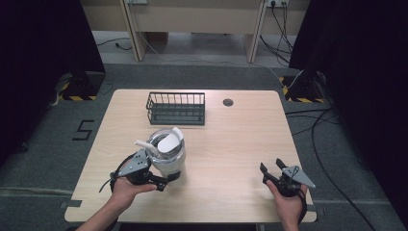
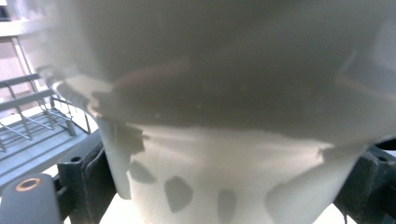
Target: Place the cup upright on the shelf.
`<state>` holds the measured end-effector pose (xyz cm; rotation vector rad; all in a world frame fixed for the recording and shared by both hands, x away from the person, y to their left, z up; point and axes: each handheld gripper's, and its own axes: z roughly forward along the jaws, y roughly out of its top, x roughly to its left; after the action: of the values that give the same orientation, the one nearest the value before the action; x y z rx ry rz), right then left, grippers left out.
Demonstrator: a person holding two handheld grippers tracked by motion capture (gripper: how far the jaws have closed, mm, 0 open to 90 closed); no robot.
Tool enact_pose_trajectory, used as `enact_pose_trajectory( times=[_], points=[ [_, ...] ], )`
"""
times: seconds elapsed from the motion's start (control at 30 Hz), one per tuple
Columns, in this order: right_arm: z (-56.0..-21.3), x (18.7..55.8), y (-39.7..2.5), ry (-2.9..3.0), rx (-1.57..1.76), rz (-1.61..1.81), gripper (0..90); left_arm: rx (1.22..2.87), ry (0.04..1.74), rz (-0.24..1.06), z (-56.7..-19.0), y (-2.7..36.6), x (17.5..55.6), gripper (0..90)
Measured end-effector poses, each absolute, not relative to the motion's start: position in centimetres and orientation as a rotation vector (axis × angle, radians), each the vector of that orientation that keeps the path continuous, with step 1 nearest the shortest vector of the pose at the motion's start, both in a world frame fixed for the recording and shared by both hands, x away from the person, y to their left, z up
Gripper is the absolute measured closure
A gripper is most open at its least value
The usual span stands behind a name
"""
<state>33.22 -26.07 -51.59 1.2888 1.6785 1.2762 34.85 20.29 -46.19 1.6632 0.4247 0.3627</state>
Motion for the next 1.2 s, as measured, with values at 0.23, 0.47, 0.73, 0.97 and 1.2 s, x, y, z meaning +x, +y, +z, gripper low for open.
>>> enact_pose_trajectory(
  times=[0.23, 0.47, 0.73, 0.97, 1.2],
  points=[
    [-51.6, 33.2, -26.1, 1.681, 1.286, 1.272, 32.2, 1.641, 0.443, 0.388, -45.0, 20.7, 35.9, 9.6],
    [-51.6, 33.2, -26.1, 1.682, 1.287, 1.273, 32.2, 1.619, 0.466, 0.412, -44.0, 21.2, 36.9, 9.6],
    [-51.6, 33.2, -26.1, 1.683, 1.285, 1.276, 32.2, 1.593, 0.469, 0.478, -42.9, 21.9, 38.2, 9.6],
    [-51.6, 33.2, -26.1, 1.683, 1.288, 1.272, 32.2, 1.579, 0.488, 0.507, -42.1, 22.3, 39.2, 9.6],
    [-51.6, 33.2, -26.1, 1.679, 1.297, 1.278, 32.2, 1.577, 0.497, 0.537, -41.7, 22.3, 40.4, 9.7]
  ],
)
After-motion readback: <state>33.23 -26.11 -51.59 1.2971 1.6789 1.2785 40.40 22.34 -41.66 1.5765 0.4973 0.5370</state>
